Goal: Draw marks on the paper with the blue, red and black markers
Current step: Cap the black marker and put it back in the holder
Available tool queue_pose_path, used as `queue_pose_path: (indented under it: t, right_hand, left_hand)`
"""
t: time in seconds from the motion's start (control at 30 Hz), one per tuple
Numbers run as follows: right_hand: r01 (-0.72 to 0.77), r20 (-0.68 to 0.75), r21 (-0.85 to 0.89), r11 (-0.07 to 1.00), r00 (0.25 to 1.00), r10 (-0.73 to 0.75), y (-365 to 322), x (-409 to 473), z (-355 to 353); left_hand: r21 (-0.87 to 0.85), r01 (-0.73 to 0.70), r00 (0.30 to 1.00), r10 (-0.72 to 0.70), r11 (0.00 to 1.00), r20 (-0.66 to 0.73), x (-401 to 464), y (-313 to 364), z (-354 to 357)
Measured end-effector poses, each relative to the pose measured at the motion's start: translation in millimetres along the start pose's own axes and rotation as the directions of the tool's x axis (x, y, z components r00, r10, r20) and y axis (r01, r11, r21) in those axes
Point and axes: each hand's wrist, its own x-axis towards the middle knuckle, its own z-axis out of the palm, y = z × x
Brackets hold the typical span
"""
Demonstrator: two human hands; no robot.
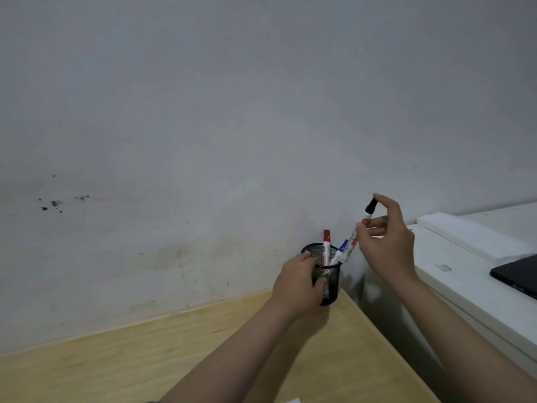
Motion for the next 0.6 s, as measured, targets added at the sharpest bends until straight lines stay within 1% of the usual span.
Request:
queue_pose_path:
  t: [0.1, 0.17, 0.3, 0.4, 0.5, 0.57, 0.6]
  right_hand:
    - [-0.005, -0.020, 0.016, 1.000, 1.000, 0.006, 6.7, 9.5, 6.9]
    - [-0.003, 0.005, -0.004, 1.000, 1.000, 0.003, 8.3, 13.4, 13.0]
    - [0.029, 0.134, -0.080, 0.996, 0.991, -0.018, 16.7, 11.8, 28.2]
    - [0.013, 0.246, -0.169, 0.986, 0.969, 0.029, 29.5, 7.6, 39.8]
    - [0.000, 0.306, -0.239, 0.971, 0.949, 0.075, 42.8, 6.3, 48.2]
    - [0.002, 0.334, -0.295, 0.956, 0.937, 0.101, 49.2, 6.0, 50.9]
    - [-0.008, 0.348, -0.323, 0.946, 0.929, 0.126, 48.9, 5.6, 50.9]
  left_hand:
    - [0.033, -0.020, 0.999, 0.022, 0.999, -0.049, 1.8, -4.0, 7.6]
    - [0.023, -0.023, 0.997, 0.024, 0.999, -0.067, 1.5, -6.3, 10.1]
    - [-0.009, -0.028, 0.997, 0.028, 1.000, -0.068, -1.1, -9.7, 12.4]
    - [-0.013, -0.047, 0.997, 0.047, 0.999, -0.055, -4.7, -10.8, 13.5]
    - [-0.017, -0.058, 0.997, 0.057, 0.998, -0.058, -5.2, -11.9, 12.2]
    - [0.005, -0.068, 0.997, 0.068, 0.998, -0.029, -5.9, -11.5, 11.4]
    - [0.026, -0.069, 0.998, 0.069, 0.997, 0.008, -6.9, -10.4, 10.2]
